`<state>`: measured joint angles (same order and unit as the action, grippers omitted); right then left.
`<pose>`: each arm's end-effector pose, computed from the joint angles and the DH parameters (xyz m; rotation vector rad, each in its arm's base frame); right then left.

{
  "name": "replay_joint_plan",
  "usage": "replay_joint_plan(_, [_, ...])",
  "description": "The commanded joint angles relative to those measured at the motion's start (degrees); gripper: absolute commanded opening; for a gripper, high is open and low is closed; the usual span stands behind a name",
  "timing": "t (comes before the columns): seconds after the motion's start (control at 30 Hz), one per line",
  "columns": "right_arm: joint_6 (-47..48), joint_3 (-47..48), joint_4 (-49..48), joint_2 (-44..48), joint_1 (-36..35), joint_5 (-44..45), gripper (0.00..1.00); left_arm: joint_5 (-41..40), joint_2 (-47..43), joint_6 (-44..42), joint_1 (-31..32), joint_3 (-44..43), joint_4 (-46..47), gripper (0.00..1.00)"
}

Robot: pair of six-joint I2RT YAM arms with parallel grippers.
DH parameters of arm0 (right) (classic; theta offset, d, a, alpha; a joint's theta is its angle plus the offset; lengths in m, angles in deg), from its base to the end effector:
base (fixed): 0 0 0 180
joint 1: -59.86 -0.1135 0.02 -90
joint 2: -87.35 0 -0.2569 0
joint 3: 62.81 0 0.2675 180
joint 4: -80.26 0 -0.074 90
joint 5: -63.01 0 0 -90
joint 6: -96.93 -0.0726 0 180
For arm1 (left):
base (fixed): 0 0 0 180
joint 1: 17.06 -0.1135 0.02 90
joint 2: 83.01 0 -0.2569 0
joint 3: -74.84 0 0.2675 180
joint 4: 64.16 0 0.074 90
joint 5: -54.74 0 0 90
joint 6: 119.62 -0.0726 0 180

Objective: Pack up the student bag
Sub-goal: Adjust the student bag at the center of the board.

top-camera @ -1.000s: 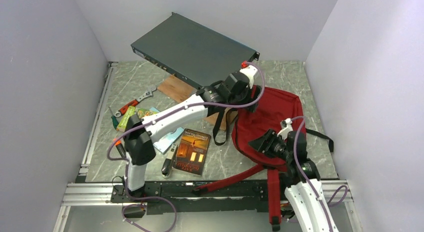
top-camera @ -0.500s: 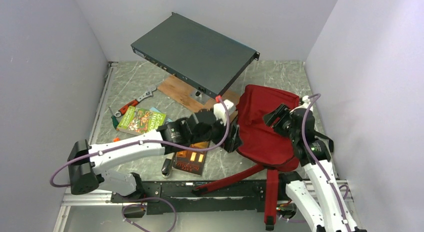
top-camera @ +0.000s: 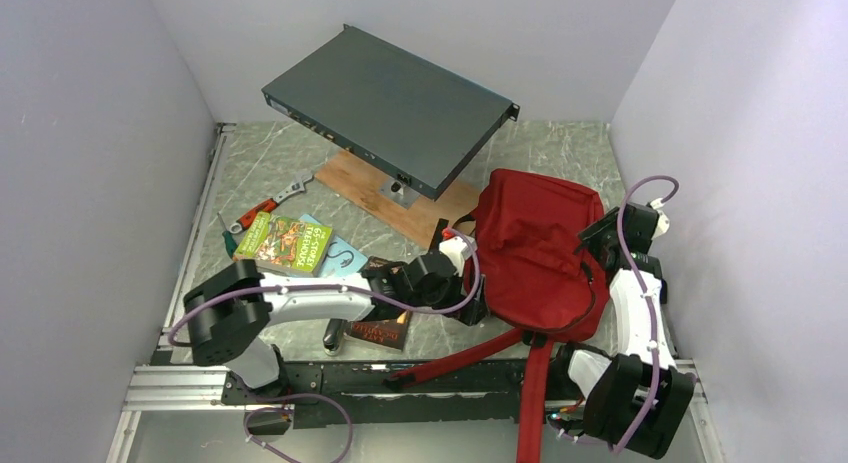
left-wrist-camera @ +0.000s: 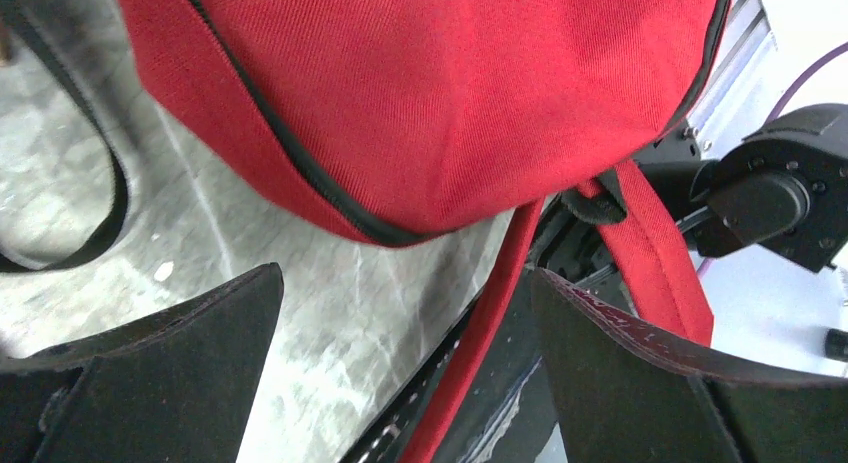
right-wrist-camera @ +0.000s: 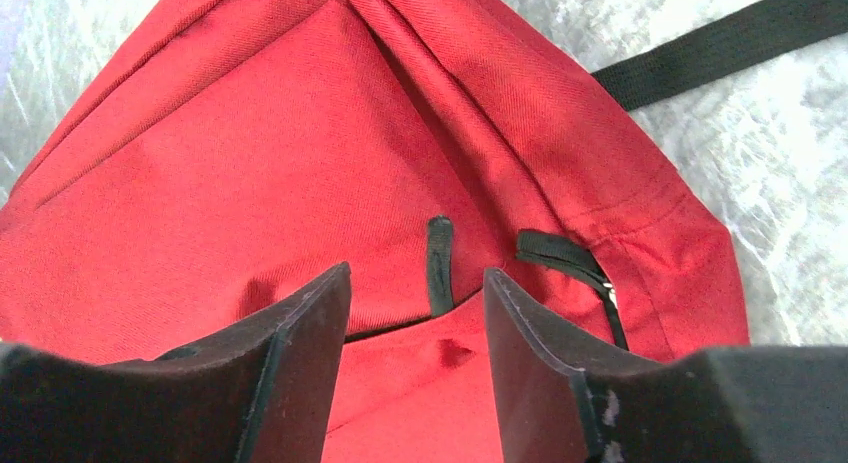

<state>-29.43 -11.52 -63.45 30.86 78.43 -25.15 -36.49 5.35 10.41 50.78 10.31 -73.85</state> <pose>0.2404 -0.0832 0.2064 1.0744 2.0309 0.1236 0.1446 -0.3509 0.1813 0.5527 2.2889 -1.0074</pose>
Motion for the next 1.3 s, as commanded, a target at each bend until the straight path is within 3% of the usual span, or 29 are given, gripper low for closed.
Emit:
replay_joint_plan(0.0, [3.4, -0.7, -9.8, -1.5, 2.0, -6.5, 0.53, 4.7, 4.9, 3.4, -1.7, -3.0, 8.9, 1.0])
replay_joint_plan(0.13, [4.8, -1.2, -11.2, -3.8, 2.9, -6.6, 0.48, 3.7, 8.3, 3.2, -3.6, -4.3, 9.4, 0.93])
replay_joint_plan(0.27, [5.4, -3.7, -13.8, -5.0, 5.9, -10.8, 0.41, 1.4, 9.0, 2.3, -6.0, -4.4, 5.8, 0.67])
replay_joint_plan(0.4, [6.0, -5.8, -15.3, -5.2, 6.1, -16.3, 0.39, 1.4, 7.3, 0.8, -10.3, -3.3, 3.1, 0.22])
replay_joint_plan(0.43, [6.3, -6.2, -15.5, -5.4, 6.1, -17.4, 0.39, 1.4, 6.6, 0.2, -10.9, -2.9, 2.5, 0.15])
replay_joint_plan(0.57, [7.6, -6.7, -15.3, -4.9, 6.0, -24.5, 0.4, 2.4, 3.7, -1.3, -12.0, -0.9, 1.9, 0.04])
replay_joint_plan(0.8, [11.6, -2.4, -5.9, -0.2, 2.0, -24.8, 0.6, 7.7, 0.8, -3.3, -12.1, -4.3, -0.5, 0.0])
replay_joint_plan(1.07, [11.9, 1.3, 7.6, 12.6, -24.7, -14.9, 0.82, 7.0, -4.4, -2.2, -12.1, -14.2, -8.3, 0.0])
replay_joint_plan(1.27, [9.3, 3.9, 10.9, 19.3, -37.4, -13.1, 0.83, 7.1, -6.5, -0.4, -12.1, -21.6, -11.5, 0.0])
